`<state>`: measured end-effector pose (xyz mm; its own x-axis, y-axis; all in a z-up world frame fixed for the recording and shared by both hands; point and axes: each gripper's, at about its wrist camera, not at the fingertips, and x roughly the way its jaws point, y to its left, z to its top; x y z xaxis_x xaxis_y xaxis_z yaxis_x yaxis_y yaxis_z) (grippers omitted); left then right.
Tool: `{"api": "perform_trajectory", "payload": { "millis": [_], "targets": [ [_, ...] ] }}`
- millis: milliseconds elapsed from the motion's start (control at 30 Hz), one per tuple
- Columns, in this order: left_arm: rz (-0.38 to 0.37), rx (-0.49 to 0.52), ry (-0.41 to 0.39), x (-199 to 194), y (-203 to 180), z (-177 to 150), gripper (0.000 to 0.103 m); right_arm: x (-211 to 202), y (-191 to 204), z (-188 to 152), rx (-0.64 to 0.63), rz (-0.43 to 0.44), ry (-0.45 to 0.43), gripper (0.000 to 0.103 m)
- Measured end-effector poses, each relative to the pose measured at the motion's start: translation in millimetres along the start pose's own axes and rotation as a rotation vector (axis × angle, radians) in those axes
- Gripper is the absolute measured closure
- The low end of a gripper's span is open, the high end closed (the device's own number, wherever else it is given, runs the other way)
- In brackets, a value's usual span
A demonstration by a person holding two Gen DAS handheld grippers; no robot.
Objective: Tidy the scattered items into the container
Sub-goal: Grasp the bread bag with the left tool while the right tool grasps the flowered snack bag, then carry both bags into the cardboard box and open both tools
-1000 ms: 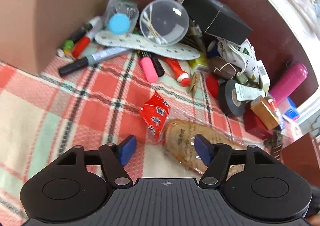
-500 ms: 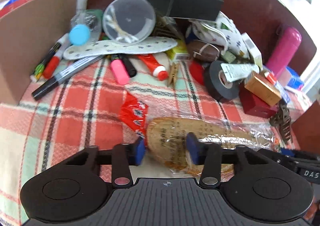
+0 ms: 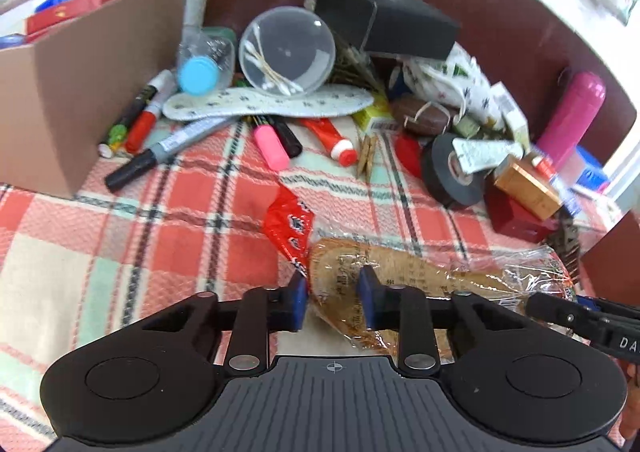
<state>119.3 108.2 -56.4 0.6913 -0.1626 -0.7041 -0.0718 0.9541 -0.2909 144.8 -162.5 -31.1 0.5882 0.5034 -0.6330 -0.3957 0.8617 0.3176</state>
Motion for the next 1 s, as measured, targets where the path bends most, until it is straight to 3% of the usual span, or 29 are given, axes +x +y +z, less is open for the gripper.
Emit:
{"api": "perform_trajectory", "payload": {
  "millis": [267,567,800,1000],
  "targets": [
    [0.036,-0.057,-0.148,-66,30,16,0.082,-11,45,28,-0.098,0.092,-0.056,0.072],
    [0.167,-0.113,-0.360,-159,97,79,0.082,-6,162,103,-0.307,0.249,-0.175,0.072],
    [0.289,-0.155,-0.411,-190,161,136,0.081,39,249,153,-0.405,0.283,-0.190,0.072],
    [0.356,-0.180,-0.434,-185,212,181,0.081,87,309,191,-0.436,0.302,-0.170,0.072]
  ]
}}
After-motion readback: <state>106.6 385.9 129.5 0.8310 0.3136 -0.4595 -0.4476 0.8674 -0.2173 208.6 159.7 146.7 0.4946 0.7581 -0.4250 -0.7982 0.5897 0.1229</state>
